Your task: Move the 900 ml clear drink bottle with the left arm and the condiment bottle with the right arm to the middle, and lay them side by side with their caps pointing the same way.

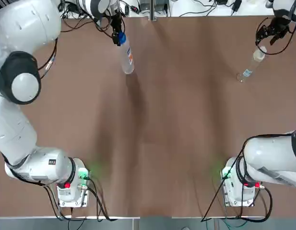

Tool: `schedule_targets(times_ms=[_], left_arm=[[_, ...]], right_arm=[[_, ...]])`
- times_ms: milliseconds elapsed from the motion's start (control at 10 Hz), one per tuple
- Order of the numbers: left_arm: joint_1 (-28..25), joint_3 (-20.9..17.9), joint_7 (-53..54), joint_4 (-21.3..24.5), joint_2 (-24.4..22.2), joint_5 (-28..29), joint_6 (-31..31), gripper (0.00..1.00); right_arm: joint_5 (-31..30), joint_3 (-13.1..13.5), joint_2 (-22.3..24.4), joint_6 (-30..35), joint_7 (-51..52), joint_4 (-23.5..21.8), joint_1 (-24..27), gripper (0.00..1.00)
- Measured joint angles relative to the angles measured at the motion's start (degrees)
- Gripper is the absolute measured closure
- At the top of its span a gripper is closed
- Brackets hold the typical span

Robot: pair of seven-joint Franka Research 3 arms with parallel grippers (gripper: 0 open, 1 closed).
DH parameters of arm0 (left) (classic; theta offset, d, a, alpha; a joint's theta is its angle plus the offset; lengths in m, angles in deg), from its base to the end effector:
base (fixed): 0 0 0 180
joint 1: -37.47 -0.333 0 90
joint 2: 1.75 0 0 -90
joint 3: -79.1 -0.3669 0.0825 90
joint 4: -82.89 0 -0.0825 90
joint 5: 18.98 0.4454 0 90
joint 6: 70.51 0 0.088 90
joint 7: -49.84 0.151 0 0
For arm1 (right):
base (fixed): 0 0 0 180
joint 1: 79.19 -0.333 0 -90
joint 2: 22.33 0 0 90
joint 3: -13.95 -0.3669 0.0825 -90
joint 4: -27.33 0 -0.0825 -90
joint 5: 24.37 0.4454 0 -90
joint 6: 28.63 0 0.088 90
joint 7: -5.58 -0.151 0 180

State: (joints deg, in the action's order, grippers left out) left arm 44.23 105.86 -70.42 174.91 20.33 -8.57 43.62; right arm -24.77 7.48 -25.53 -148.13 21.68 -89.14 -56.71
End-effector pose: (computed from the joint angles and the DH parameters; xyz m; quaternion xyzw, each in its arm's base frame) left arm 0.6464 -0.3634 0.4098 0.7395 0.6728 0.0040 0.0217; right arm 0.5939 -0.1716 0.3949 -1.0000 -0.0024 0.0012 0.0005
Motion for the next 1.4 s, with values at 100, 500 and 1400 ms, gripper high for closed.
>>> schedule_targets(times_ms=[100, 500, 1400], left_arm=[[4.88, -5.21, -0.02, -1.06, 0.99, 0.03, 0.00, 0.29], [14.35, -14.46, -2.47, -6.15, 4.33, 0.03, -0.11, 0.29], [15.65, -14.47, -3.46, -9.31, 6.28, 0.03, -0.46, 0.29]], right_arm=[[-0.01, 0.02, -0.02, -1.59, 0.57, -1.74, 0.88, 0.05], [-0.01, -0.31, 0.00, -1.90, 1.24, -3.89, 1.28, 0.17], [-0.22, -1.06, 0.78, -0.19, -0.03, -3.10, 0.02, 0.66]])
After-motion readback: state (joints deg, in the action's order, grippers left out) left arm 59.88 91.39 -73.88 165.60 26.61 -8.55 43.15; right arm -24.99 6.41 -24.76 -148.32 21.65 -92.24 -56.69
